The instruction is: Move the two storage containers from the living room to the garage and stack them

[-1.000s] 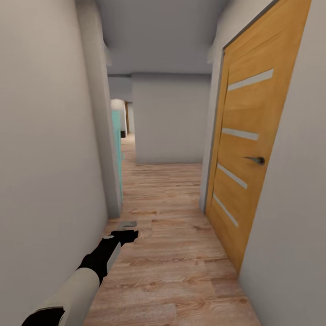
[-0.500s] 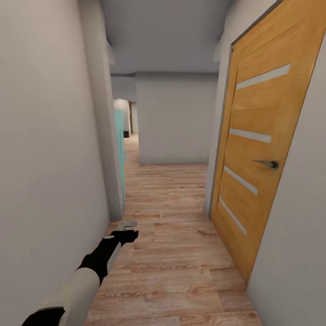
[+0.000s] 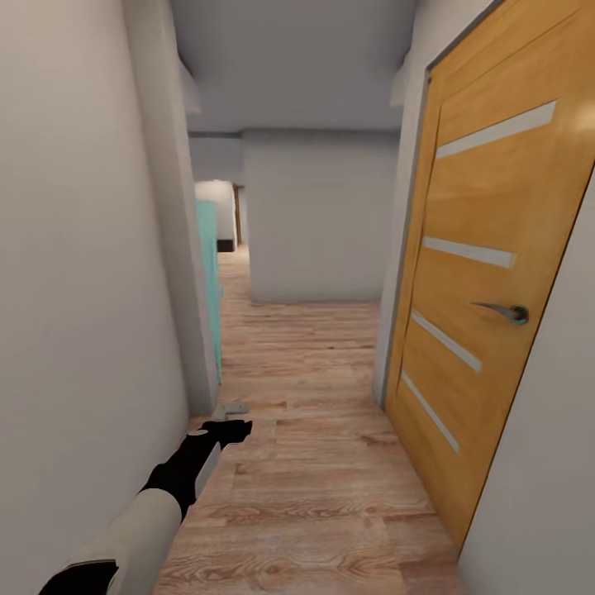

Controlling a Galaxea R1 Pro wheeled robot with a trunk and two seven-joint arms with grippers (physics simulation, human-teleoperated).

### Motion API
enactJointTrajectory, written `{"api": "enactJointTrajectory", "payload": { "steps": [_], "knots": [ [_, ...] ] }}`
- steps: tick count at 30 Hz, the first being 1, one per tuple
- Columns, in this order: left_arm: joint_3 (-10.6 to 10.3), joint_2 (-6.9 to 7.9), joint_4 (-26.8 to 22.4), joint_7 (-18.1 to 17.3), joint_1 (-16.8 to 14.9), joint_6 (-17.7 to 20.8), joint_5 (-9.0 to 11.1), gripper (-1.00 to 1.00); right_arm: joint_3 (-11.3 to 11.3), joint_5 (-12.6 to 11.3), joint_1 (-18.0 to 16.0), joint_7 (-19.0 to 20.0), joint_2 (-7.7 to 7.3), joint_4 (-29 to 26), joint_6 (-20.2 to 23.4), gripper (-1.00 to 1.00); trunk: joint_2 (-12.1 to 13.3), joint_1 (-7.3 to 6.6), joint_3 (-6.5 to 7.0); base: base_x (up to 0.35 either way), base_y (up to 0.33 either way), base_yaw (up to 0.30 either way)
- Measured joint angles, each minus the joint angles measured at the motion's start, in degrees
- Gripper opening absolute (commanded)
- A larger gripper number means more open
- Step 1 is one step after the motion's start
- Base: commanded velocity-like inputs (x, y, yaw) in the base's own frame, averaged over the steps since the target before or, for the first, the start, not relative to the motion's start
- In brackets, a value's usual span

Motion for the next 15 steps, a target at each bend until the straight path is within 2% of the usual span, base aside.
{"api": "enactJointTrajectory", "payload": {
  "steps": [9,15],
  "knots": [
    [0.0,0.03,-0.01,0.0,-0.01,0.0,0.02,1.0,0.0,0.01,0.0,0.0,0.0,0.0,0.0,1.0,0.0,0.0,0.0,0.329,-0.001,0.006],
    [0.0,0.02,-0.01,0.0,0.0,0.01,0.01,1.0,0.01,0.0,0.0,0.0,0.0,0.01,0.0,1.0,0.0,0.0,0.0,0.329,0.0,0.13]
  ]
}}
